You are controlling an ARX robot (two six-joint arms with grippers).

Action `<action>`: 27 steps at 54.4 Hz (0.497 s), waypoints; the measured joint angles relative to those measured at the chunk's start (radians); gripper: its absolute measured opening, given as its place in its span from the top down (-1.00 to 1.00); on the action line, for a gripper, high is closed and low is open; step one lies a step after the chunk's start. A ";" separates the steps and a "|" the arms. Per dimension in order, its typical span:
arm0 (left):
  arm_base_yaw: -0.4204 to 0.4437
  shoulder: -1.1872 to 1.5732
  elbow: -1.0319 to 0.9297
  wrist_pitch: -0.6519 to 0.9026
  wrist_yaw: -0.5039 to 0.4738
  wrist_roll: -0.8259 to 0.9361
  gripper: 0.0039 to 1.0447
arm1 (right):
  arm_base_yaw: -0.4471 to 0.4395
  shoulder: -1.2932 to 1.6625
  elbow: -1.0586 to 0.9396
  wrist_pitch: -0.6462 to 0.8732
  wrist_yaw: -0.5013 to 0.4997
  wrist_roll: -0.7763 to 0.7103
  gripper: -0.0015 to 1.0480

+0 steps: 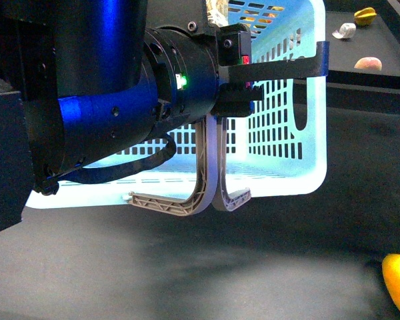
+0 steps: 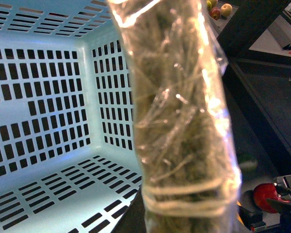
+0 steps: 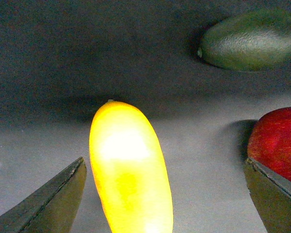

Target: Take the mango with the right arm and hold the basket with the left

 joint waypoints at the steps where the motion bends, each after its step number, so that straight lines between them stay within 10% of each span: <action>1: 0.000 0.000 0.000 0.000 0.000 0.000 0.91 | 0.000 0.010 0.006 0.000 0.002 0.000 -0.84; 27: 0.000 0.000 0.000 0.000 0.000 0.000 0.91 | 0.066 0.185 0.131 -0.013 0.074 0.024 -0.84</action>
